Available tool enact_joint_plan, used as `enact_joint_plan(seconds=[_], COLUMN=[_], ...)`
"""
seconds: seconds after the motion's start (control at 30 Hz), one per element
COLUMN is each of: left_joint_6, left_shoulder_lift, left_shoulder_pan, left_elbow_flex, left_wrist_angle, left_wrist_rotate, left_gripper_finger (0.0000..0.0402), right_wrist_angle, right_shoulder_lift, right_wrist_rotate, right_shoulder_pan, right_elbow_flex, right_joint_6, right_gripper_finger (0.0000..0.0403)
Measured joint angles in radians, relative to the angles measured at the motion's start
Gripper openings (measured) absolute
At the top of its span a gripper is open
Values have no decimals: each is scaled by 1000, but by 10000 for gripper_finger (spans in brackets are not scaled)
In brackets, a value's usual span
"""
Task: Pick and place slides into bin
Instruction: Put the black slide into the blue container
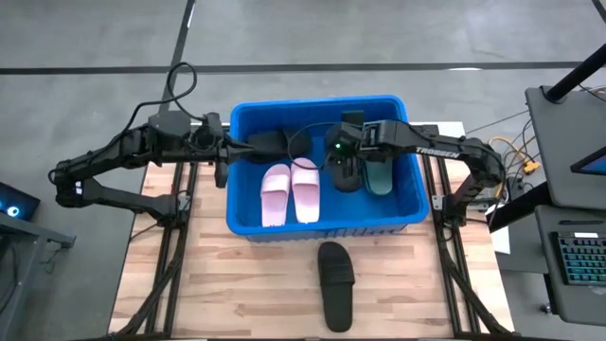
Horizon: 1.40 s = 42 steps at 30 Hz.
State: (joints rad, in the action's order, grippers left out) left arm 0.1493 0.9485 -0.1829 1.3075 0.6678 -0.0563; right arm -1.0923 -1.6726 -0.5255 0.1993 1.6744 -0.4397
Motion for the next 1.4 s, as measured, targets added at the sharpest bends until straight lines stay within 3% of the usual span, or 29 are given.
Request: enact_joint_plan(seconds=[0.73, 1.1, 1.4], left_joint_6=[0, 1, 1], left_shoulder_lift=[-3, -3, -3], left_shoulder_pan=[0, 1, 1], left_elbow_flex=[0, 0, 0], left_wrist_angle=[0, 0, -1], left_wrist_rotate=[0, -1, -1], left_gripper_finger=[13, 13, 13], right_wrist_angle=[540, 770, 841], right_shoulder_lift=[3, 3, 3], right_wrist_rotate=[-81, -88, -45], right_shoulder_pan=[63, 95, 110], right_elbow_flex=[-429, -563, -645], right_joint_6=[-171, -318, -299], right_gripper_finger=[11, 11, 11])
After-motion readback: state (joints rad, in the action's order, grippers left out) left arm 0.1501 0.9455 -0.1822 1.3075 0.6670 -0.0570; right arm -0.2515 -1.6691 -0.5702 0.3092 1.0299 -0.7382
